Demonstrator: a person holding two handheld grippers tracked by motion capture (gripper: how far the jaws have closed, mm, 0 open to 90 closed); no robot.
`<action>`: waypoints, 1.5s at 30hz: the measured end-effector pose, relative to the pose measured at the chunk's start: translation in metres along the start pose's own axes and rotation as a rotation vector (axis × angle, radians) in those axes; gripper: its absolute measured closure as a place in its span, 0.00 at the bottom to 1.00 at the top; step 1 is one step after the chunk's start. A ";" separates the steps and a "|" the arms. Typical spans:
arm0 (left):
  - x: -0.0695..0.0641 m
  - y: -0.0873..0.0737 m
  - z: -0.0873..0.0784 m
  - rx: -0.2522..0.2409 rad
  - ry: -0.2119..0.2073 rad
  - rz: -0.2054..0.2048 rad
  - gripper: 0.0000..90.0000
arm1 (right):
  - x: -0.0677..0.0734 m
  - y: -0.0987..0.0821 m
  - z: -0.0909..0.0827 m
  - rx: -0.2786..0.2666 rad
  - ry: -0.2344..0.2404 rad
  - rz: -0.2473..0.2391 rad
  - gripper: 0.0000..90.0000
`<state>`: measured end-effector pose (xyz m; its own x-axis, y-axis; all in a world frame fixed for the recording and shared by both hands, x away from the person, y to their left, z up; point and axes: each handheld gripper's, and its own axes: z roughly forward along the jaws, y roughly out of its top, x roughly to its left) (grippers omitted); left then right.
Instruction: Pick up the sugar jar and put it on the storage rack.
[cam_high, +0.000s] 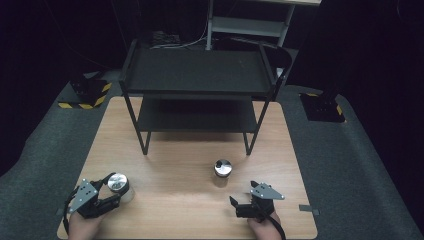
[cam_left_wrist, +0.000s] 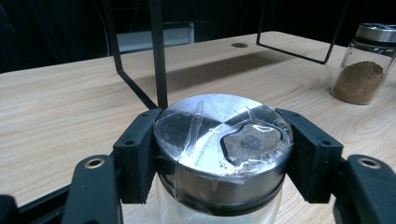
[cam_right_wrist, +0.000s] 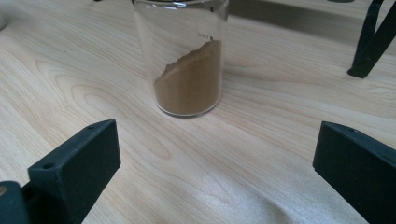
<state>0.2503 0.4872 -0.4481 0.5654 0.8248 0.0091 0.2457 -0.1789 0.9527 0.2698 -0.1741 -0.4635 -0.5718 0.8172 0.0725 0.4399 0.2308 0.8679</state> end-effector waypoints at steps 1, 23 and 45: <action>0.000 0.000 0.000 0.001 0.000 0.002 0.39 | 0.000 0.001 0.000 0.004 -0.003 -0.001 0.01; -0.008 0.023 -0.004 -0.048 -0.032 -0.020 0.39 | -0.001 0.000 0.000 0.004 0.003 -0.002 0.01; -0.014 0.091 0.009 -0.094 -0.073 0.012 0.39 | -0.003 -0.001 -0.001 -0.003 0.007 0.007 0.01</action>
<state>0.2716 0.4544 -0.3644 0.6247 0.7808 0.0012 0.1662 -0.1345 0.9769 0.2704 -0.1769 -0.4640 -0.5732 0.8152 0.0824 0.4419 0.2230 0.8689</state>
